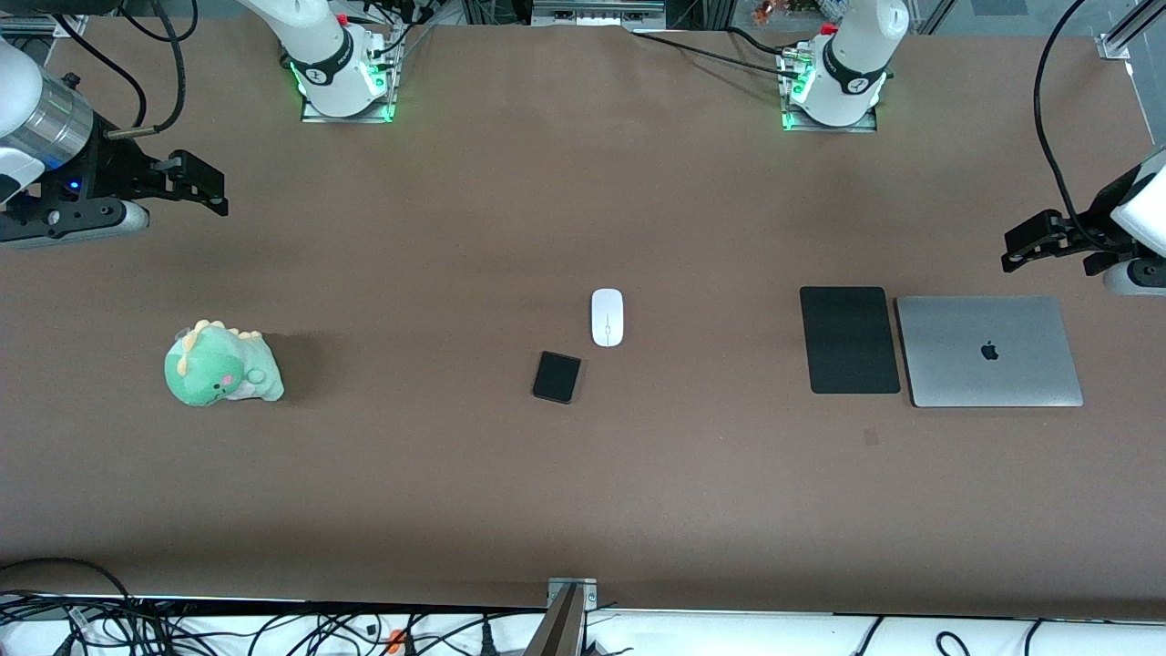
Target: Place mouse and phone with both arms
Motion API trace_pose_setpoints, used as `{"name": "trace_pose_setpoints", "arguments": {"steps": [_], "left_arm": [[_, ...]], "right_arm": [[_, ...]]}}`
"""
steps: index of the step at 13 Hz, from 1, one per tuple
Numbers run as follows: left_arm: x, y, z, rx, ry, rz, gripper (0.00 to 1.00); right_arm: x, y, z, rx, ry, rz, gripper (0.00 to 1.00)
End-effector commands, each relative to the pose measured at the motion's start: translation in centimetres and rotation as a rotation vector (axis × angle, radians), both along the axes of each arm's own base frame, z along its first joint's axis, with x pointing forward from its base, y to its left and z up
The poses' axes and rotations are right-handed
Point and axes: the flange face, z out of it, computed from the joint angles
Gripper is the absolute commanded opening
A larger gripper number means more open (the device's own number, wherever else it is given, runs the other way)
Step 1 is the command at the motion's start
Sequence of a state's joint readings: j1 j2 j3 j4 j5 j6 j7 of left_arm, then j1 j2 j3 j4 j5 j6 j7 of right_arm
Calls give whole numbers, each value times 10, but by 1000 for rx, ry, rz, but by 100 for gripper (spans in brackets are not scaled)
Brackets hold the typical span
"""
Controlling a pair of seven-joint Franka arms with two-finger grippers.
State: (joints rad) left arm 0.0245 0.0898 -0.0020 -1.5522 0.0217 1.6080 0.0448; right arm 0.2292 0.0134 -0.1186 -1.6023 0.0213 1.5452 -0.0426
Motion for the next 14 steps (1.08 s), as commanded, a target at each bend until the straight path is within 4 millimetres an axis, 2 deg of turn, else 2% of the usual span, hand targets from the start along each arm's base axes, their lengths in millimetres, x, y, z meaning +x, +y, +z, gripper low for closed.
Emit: {"name": "trace_pose_setpoints", "arguments": {"steps": [1,3,4,5,7,8,10,12,13,14], "left_arm": [[1,-19,-17,-10,95,-47,100],[10,-68,-69,-14,221,-132,100],[15,-103,-93,-27,257,-175,100],[22,-127,-119,-61,286,-187,100],[30,-180,-157,-165,277,-149,100],[29,-216,-171,-170,261,-182,100],[14,-304,-198,-153,202,-177,100],[-8,-387,-244,-140,151,-103,100],[-21,-418,-264,-135,129,-77,100],[-29,-439,-280,-124,98,-47,100]], "right_arm": [[-2,-4,8,-11,-1,1,100],[-2,-5,7,-12,0,-2,100],[-2,-5,7,-12,0,-2,100],[-2,-6,7,-12,0,-4,100],[-1,-6,7,-12,2,-4,100],[-1,-6,7,-12,2,-4,100],[0,-7,5,-12,3,-7,100],[1,-9,3,-15,6,-8,100],[1,-10,3,-19,6,-10,100],[1,-10,3,-21,6,-10,100]]}}
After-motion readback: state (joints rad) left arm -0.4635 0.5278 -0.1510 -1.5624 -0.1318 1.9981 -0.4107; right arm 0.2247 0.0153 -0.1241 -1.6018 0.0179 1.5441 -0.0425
